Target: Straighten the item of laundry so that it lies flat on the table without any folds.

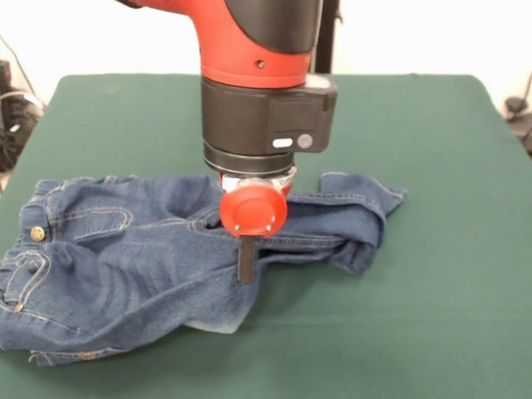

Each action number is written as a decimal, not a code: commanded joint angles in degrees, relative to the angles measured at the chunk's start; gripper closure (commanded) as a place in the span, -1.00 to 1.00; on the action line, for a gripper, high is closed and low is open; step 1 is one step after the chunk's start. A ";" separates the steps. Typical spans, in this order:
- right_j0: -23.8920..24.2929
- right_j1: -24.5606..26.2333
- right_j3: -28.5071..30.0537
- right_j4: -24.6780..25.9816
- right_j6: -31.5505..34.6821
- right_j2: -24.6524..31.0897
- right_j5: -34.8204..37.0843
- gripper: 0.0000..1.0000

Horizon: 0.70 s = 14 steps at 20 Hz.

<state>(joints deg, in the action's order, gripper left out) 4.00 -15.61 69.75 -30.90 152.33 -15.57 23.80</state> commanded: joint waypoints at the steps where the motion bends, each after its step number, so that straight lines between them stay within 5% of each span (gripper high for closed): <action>1: -4.88 5.39 -3.04 0.30 13.30 -4.00 7.18 1.00; 2: -5.22 5.77 -3.45 0.13 13.09 -5.07 7.94 -1.00; 14: -5.62 6.43 -5.15 0.01 13.19 -6.98 13.68 -1.00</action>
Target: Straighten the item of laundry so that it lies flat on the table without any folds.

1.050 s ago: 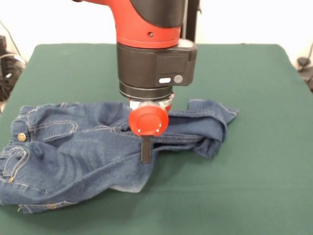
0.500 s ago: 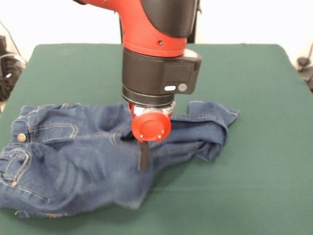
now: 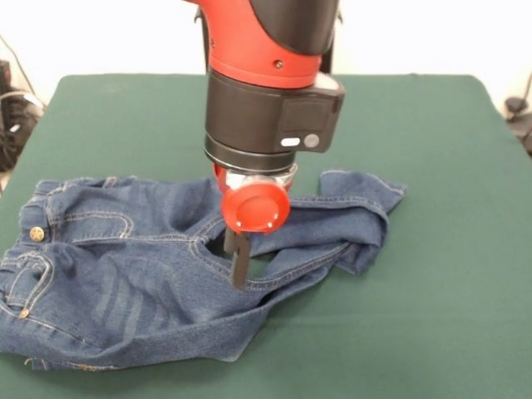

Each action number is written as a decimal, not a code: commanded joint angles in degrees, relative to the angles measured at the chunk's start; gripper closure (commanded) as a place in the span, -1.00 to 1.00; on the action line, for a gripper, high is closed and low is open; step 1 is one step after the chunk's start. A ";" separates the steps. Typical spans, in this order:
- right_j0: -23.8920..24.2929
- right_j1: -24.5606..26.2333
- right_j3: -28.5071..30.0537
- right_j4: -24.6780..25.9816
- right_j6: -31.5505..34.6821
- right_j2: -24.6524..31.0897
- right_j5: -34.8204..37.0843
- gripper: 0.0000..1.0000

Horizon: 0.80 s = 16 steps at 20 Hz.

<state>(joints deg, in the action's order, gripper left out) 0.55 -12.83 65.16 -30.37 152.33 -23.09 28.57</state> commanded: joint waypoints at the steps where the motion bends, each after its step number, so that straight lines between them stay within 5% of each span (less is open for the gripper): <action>1: -2.57 3.64 -0.46 -0.65 13.80 0.27 9.39 -1.00; 16: -8.38 2.32 5.17 -4.61 23.59 -2.04 15.18 -1.00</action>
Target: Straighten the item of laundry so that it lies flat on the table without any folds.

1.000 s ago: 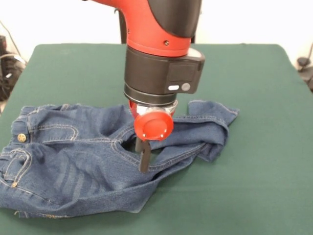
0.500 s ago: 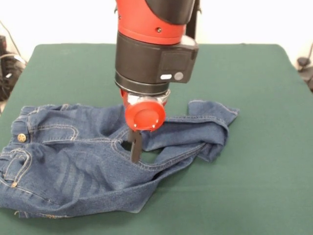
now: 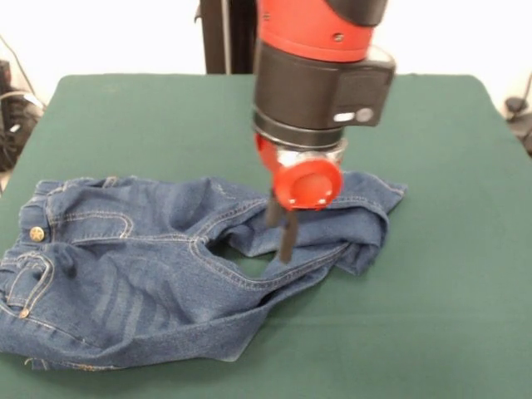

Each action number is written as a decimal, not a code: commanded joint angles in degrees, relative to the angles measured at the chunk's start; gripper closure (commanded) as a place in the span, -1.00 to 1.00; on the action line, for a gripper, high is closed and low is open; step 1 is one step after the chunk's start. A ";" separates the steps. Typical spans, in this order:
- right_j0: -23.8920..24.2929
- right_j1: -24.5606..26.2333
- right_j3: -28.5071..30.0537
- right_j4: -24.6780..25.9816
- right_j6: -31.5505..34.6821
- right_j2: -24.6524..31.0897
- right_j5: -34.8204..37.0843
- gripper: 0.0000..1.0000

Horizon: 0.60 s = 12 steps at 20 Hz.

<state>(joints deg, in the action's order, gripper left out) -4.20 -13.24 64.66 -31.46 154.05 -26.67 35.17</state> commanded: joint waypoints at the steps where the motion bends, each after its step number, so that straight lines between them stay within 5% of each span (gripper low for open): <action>1: -3.94 2.67 5.59 -3.44 22.51 1.10 9.67 -1.00; 12: -6.22 1.53 9.12 -1.88 26.54 -1.10 14.90 -1.00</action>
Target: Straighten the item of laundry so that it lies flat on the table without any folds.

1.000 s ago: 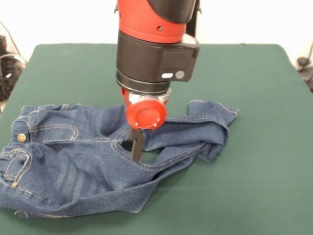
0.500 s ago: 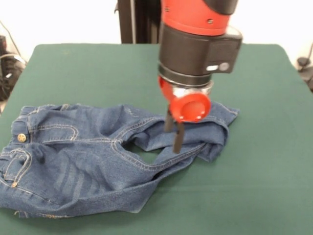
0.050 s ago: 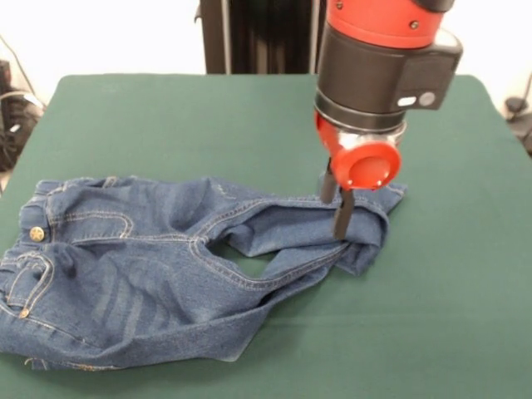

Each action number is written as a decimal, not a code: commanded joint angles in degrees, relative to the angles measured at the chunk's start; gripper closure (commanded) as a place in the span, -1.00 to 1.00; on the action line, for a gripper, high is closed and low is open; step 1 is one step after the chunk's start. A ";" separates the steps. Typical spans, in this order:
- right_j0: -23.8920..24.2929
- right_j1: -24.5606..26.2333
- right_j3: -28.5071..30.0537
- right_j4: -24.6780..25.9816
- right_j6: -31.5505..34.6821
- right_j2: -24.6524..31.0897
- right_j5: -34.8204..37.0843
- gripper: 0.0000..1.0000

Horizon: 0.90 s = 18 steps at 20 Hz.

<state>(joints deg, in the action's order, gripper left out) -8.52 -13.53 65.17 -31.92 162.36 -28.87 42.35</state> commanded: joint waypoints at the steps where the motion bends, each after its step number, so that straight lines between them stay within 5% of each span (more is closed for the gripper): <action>1: -1.94 1.59 9.18 -1.25 18.14 1.09 7.54 -1.00; 18: 1.37 1.17 15.25 -2.29 10.80 7.42 1.07 -1.00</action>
<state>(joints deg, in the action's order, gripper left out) -7.66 -13.60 73.19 -31.93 163.73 -29.34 43.93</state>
